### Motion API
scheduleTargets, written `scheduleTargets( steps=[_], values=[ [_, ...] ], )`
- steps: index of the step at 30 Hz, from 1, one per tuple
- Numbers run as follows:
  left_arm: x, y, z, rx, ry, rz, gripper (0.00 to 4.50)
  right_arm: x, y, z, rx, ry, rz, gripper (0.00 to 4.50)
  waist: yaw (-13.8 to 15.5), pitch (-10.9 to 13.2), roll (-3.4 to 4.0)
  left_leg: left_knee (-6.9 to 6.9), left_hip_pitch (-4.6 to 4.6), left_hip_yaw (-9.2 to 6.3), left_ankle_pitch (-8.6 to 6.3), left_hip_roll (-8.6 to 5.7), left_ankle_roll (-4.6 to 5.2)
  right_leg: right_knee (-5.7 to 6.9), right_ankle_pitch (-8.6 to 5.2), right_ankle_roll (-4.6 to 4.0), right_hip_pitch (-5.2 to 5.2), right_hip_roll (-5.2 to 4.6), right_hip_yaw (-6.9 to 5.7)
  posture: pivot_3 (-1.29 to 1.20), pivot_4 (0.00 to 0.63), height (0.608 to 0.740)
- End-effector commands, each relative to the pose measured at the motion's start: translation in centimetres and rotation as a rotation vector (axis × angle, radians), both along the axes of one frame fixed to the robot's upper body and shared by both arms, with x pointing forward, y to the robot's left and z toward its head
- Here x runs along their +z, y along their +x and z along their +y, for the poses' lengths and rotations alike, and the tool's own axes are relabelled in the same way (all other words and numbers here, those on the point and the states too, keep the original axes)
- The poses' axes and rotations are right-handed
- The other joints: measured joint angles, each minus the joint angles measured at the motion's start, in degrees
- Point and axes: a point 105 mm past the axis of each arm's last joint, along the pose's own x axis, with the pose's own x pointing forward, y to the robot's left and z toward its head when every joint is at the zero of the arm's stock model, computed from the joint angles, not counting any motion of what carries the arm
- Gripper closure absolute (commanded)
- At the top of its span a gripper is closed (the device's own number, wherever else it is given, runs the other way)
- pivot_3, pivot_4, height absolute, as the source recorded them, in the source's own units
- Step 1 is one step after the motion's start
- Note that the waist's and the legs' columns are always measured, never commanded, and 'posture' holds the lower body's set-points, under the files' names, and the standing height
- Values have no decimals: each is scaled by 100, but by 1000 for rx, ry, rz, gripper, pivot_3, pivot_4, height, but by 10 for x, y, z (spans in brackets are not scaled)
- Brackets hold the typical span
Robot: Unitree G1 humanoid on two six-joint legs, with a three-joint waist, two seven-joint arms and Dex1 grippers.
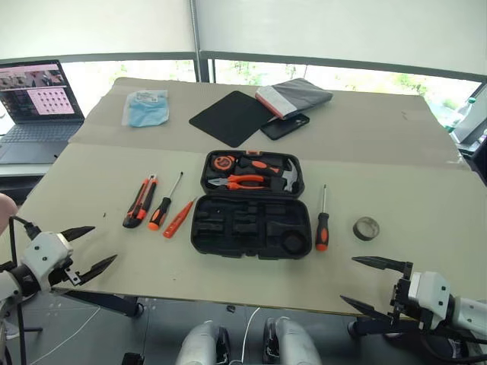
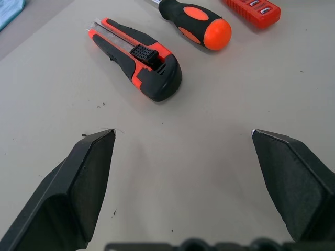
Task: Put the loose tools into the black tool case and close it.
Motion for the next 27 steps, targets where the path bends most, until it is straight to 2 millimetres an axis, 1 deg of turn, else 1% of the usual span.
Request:
scheduleTargets(
  steps=[1,3,4,7,9,10,12,14,16,17,18,19,22,23,25,27],
  values=[
    [12,5,-1,29,-77,-22,26,14,12,9,-12,67,-44,49,-1,0,0,0,0,0,0,0,0,0,0,0,0,0,0,0,150,740],
    [15,4,5,97,-186,-1,26,31,29,23,-20,137,-116,49,-44,0,-5,1,1,0,0,2,1,1,0,0,-1,2,0,0,150,740],
    [12,-1,11,158,-243,56,26,41,34,31,-4,184,-140,49,-70,0,-4,4,-1,0,1,5,-1,3,0,0,-1,2,0,0,150,740],
    [3,-15,37,361,-298,157,26,63,41,46,33,309,-160,49,-96,0,-3,6,0,0,4,6,-4,14,5,4,-3,1,2,0,150,740],
    [0,-24,48,451,-308,184,26,69,43,54,64,329,-184,49,-90,-1,-6,4,3,-1,7,6,-9,16,5,4,-4,3,-2,0,150,740],
    [2,-30,50,491,-335,212,26,72,44,61,89,338,-197,49,-87,-1,-6,2,2,-2,19,6,-28,16,2,-1,-4,6,-4,0,150,740],
    [11,-36,41,502,-408,267,26,75,44,70,132,343,-209,49,-88,1,-10,3,-2,-2,26,6,-41,16,0,-4,-5,6,-6,0,150,740],
    [24,-33,27,489,-457,304,26,76,45,75,152,346,-211,49,-23,3,-13,7,-7,-2,25,5,-41,14,0,-3,-5,1,-7,0,150,740],
    [44,-21,8,447,-491,318,26,75,46,80,174,343,-210,49,46,3,-13,13,-7,-4,24,3,-43,10,0,-4,-13,-3,-10,0,150,740],
    [49,-16,1,442,-500,330,26,75,46,82,180,344,-210,49,73,3,-14,15,-6,-7,25,2,-43,10,-3,-8,-10,-3,-10,0,150,740],
    [55,-7,-7,437,-498,339,26,75,48,83,184,345,-210,49,88,3,-14,15,-6,-7,28,2,-48,9,-16,-31,-8,-3,-7,0,150,740],
    [58,-2,-12,440,-495,345,26,75,49,84,186,347,-211,49,97,2,-13,15,-6,-7,30,0,-51,9,-16,-31,-6,-3,-4,0,150,740],
    [64,14,-30,430,-492,369,26,75,51,87,200,343,-213,49,63,0,-14,14,-4,-6,32,-3,-55,13,-4,-13,9,1,7,0,150,740],
    [63,23,-39,430,-474,377,26,75,52,88,204,341,-215,49,46,0,-14,14,-5,-6,33,-6,-55,20,8,8,15,3,8,0,150,740],
    [61,36,-53,425,-441,386,26,75,53,90,205,340,-217,49,-3,1,-15,10,-8,-5,38,-6,-62,26,7,2,11,12,9,0,150,740],
    [59,51,-66,425,-422,369,559,75,53,90,197,344,-218,0,-13,1,-15,5,-9,-4,44,-3,-69,30,8,-4,7,21,10,0,150,740]
  ],
)
